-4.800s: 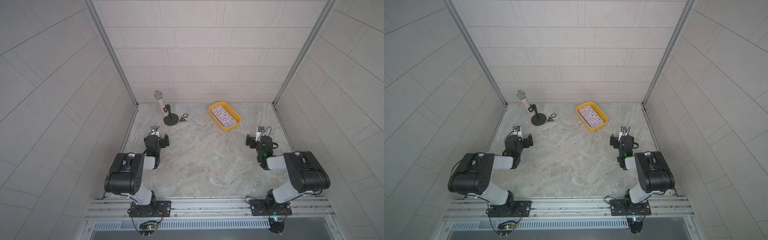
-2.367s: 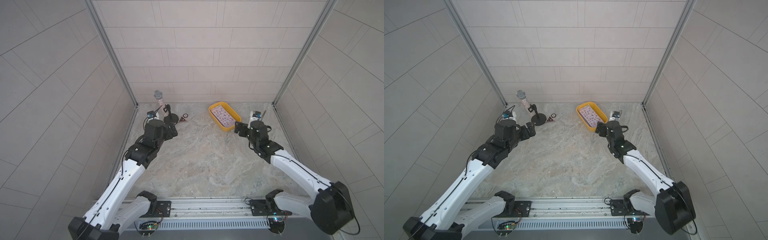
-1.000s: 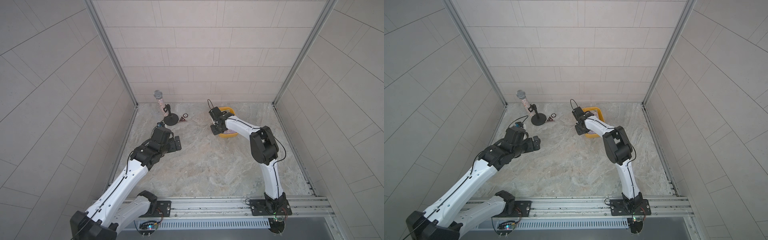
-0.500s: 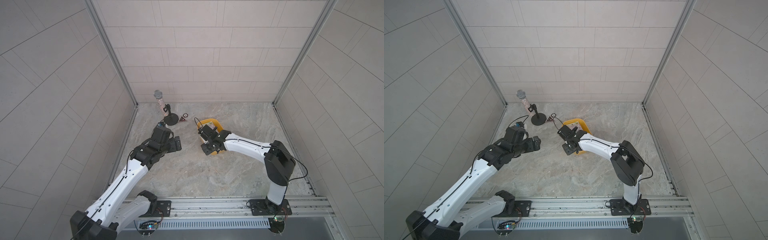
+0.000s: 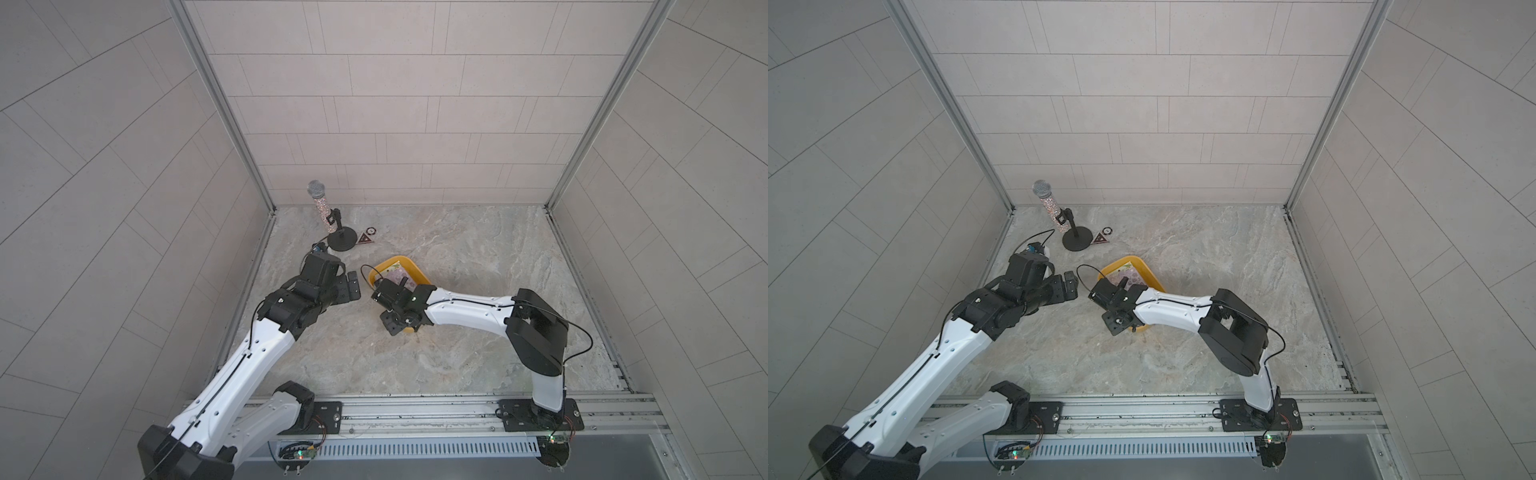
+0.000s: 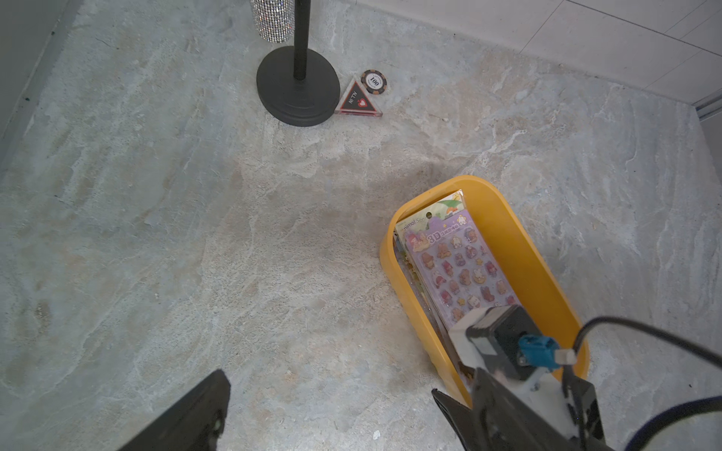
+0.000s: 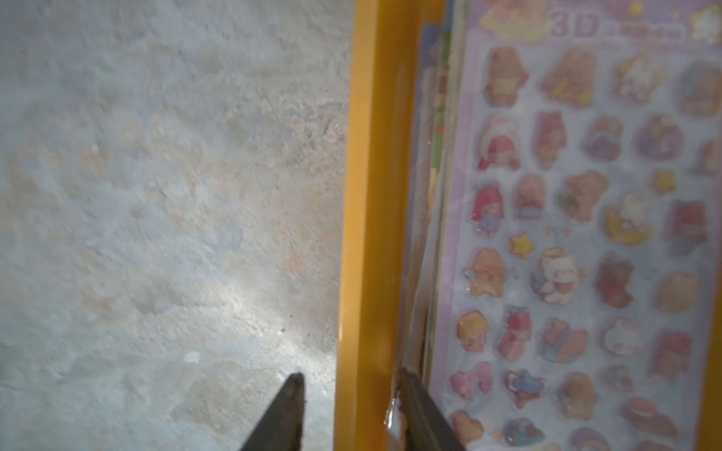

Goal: Take the stickers out of the storage box
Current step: Move the storage box to the center of the board, then pick up the storage box at the center of the board.

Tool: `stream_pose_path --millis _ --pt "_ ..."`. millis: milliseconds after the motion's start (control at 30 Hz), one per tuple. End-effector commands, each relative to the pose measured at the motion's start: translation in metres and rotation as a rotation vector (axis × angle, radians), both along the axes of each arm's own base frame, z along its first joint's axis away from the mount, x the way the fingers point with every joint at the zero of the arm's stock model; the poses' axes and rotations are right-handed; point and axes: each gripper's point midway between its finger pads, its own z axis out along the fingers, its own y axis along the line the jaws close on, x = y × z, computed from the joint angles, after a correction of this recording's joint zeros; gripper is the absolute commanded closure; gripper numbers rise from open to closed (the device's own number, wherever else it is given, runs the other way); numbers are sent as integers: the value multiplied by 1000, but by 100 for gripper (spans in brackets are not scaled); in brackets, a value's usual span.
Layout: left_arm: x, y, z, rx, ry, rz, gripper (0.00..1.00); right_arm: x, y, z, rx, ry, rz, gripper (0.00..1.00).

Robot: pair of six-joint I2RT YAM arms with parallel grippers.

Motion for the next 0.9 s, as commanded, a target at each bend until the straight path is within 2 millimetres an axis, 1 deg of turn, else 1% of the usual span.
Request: stream_pose_path --millis 0,67,133,167,200,267,300,333,367,433,467,500,567,600,633,667,733,800,867 --pt "-2 18 13 74 -27 42 0 6 3 45 121 -77 -19 40" --pt "-2 24 15 97 -39 64 0 9 -4 69 190 -109 -34 38" --pt "-2 25 17 102 -48 69 0 11 -14 96 279 -135 -52 37" --pt "-2 23 18 92 -49 62 0 13 -21 110 334 -149 -65 36" --pt "-3 17 19 66 -44 37 0 14 -29 124 393 -170 -82 37" --pt "-3 3 17 10 -38 -18 0 21 -55 143 482 -226 -151 36" --pt "-3 -3 15 -10 -34 -49 0 26 -73 146 506 -264 -200 36" --pt "-2 -8 13 -20 -26 -74 0 30 -90 147 523 -297 -253 35" --pt "-2 -11 10 -21 -15 -89 0 35 -113 145 538 -322 -326 32" --pt "0 -12 7 -13 -1 -90 0 42 -154 134 560 -343 -464 30" --pt "0 -15 4 -27 5 -105 0 45 -172 124 564 -345 -520 30" --pt "0 -26 1 -69 11 -143 0 49 -189 114 560 -341 -572 30" --pt "-2 -51 -7 -175 40 -222 0 51 -211 98 563 -308 -641 30" --pt "-3 -59 -14 -201 68 -238 0 52 -215 95 572 -309 -647 30" --pt "-3 -65 -21 -210 104 -246 0 50 -221 83 560 -318 -660 30" --pt "-5 -70 -28 -209 144 -251 0 49 -225 76 559 -341 -671 30" --pt "-12 -82 -43 -227 238 -256 1 50 -232 68 573 -374 -705 30" --pt "-20 -95 -63 -234 312 -232 4 51 -234 70 556 -376 -709 30" --pt "-24 -107 -86 -235 336 -192 6 51 -229 69 567 -360 -698 30"
